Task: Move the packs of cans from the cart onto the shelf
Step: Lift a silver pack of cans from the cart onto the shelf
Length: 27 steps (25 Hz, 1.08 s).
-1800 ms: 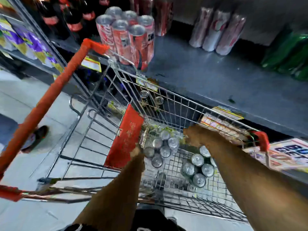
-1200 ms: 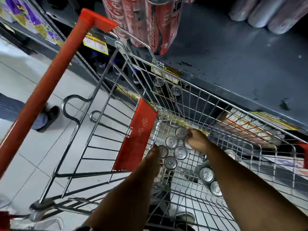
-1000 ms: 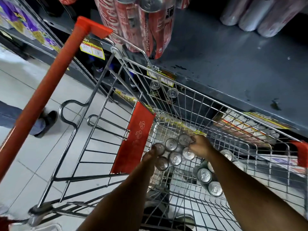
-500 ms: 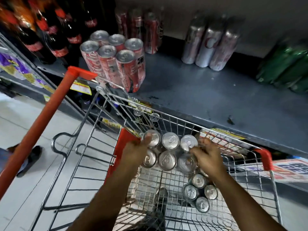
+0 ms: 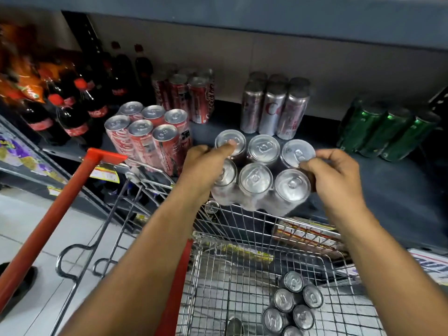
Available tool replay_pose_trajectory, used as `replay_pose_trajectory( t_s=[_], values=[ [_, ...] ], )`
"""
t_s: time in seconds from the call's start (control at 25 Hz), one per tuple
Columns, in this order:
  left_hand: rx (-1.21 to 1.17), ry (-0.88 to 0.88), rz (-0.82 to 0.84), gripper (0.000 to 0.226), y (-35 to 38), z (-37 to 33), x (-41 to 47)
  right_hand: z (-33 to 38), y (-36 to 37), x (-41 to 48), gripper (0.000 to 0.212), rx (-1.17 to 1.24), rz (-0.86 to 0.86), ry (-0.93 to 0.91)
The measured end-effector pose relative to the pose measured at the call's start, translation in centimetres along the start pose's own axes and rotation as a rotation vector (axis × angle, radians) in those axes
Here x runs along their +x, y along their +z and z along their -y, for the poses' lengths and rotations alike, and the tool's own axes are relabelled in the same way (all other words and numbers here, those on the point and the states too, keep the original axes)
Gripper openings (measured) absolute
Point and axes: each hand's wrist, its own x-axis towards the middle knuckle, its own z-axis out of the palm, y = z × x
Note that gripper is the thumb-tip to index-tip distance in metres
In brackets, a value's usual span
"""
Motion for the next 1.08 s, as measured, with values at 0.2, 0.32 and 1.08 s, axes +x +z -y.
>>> replay_pose_trajectory(
  t_s=[0.2,0.32,1.08],
  values=[
    [-0.022,0.007,0.013,0.017,1.0,-1.1,5.0,-0.8,3.0,4.2,0.012,-0.123,0.011,0.024],
    [-0.043,0.013,0.045,0.030,1.3,-1.3,7.2,-1.3,4.4,6.0,0.022,-0.166,0.027,0.036],
    [0.166,-0.441,0.048,0.064,2.3,25.9,-6.7,-19.3,-5.0,-6.6,0.023,-0.920,0.671,-0.390]
  ],
)
